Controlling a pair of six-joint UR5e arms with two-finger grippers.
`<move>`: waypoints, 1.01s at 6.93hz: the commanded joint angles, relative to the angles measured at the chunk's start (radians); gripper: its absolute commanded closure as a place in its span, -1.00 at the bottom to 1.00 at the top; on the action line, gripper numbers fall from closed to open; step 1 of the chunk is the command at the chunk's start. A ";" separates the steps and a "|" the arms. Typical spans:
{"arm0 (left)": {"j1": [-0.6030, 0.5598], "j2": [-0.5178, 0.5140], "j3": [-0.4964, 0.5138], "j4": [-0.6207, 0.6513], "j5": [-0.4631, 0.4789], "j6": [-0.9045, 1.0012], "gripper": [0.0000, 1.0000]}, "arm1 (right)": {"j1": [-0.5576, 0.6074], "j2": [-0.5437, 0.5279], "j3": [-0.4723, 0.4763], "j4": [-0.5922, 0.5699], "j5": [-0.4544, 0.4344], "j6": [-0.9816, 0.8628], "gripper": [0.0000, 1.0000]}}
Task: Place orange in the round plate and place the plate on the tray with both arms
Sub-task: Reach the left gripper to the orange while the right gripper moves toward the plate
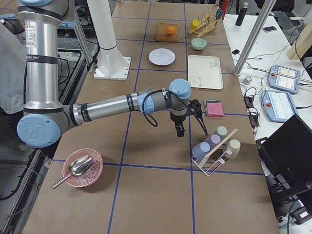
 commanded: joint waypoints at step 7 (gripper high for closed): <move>0.053 -0.012 -0.082 -0.029 -0.039 -0.343 -0.99 | -0.363 0.169 0.074 0.280 0.272 0.675 -1.00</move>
